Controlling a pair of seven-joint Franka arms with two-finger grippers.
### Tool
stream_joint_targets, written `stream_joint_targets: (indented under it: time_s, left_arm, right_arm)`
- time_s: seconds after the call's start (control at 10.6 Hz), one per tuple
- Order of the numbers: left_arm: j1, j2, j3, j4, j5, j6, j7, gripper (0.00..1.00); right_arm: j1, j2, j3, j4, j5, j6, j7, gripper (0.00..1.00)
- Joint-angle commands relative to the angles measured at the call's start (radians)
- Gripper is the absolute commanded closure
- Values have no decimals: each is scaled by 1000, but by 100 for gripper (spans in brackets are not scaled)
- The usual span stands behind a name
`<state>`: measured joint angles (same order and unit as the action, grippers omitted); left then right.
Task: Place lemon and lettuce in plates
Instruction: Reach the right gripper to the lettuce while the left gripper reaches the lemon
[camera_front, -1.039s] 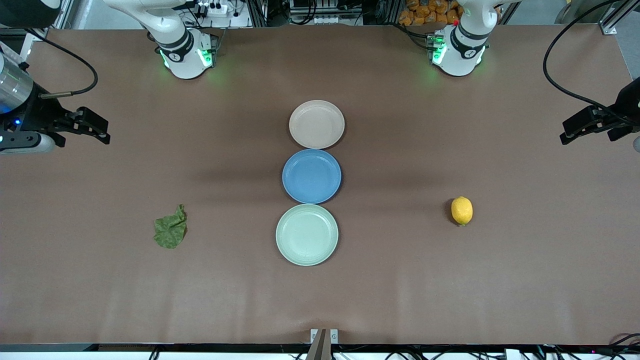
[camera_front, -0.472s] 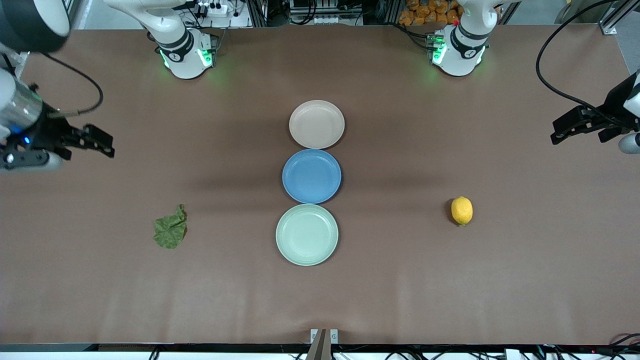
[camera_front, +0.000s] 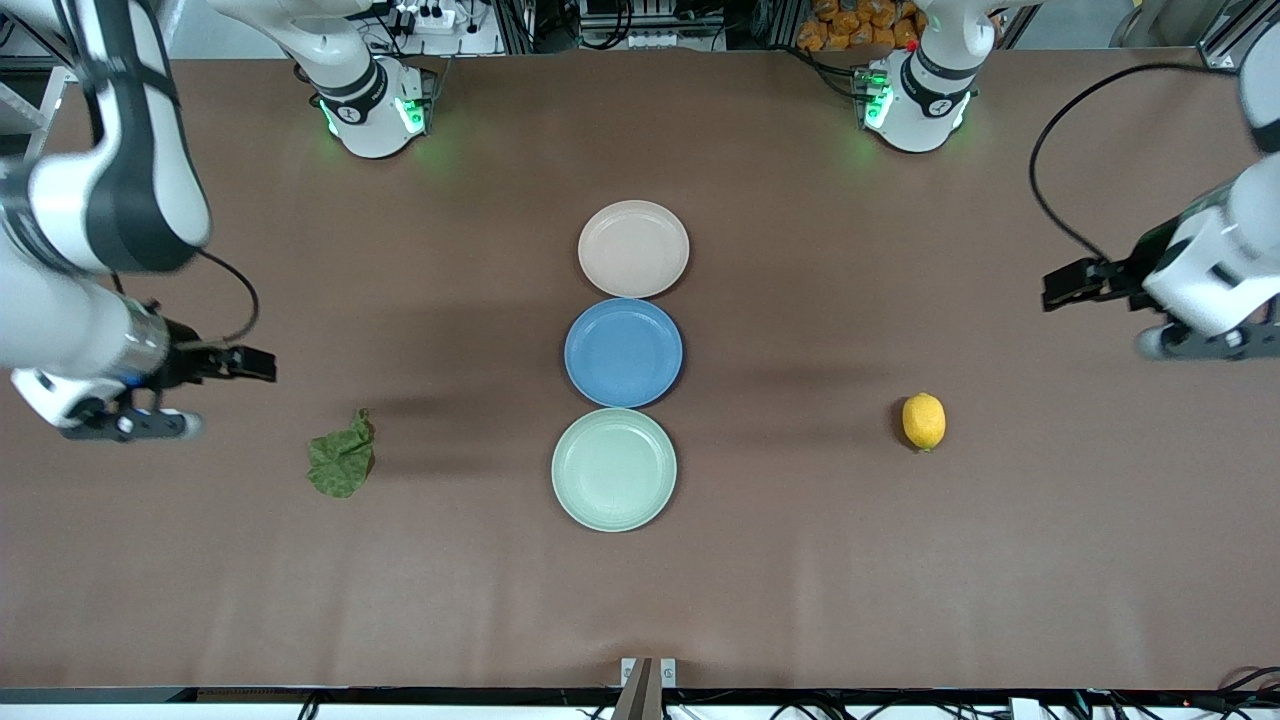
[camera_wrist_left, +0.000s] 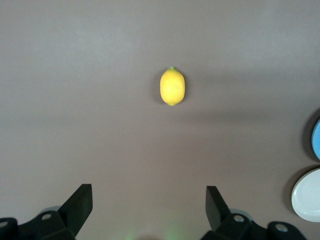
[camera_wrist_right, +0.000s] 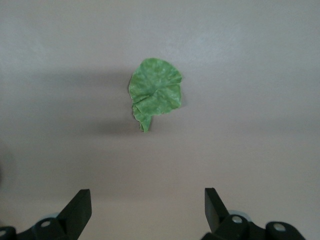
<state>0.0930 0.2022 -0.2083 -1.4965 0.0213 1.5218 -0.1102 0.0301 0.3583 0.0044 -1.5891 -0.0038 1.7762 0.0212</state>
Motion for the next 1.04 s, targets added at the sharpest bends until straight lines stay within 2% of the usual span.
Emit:
stream_joint_targets:
  time_s: [0.0, 0.19, 0.47, 0.85, 0.94]
  left_arm:
    - [8, 23, 0, -117, -14, 117, 23, 0]
    - [14, 22, 0, -259, -15, 268, 24, 0]
    - [8, 75, 0, -379, -15, 465, 24, 0]
    - [-24, 236, -6, -404, 0, 650, 24, 0]
    - [-29, 270, -6, -400, 44, 699, 24, 0]
  right_arm:
    - [-15, 111, 5, 18, 13, 64, -4, 0]
    - [-9, 181, 6, 14, 13, 132, -4, 0]
    - [-6, 223, 6, -44, 13, 291, 0, 0]
    - [-16, 284, 6, -69, 13, 388, 3, 0]
    - [-18, 300, 6, -71, 13, 408, 3, 0]
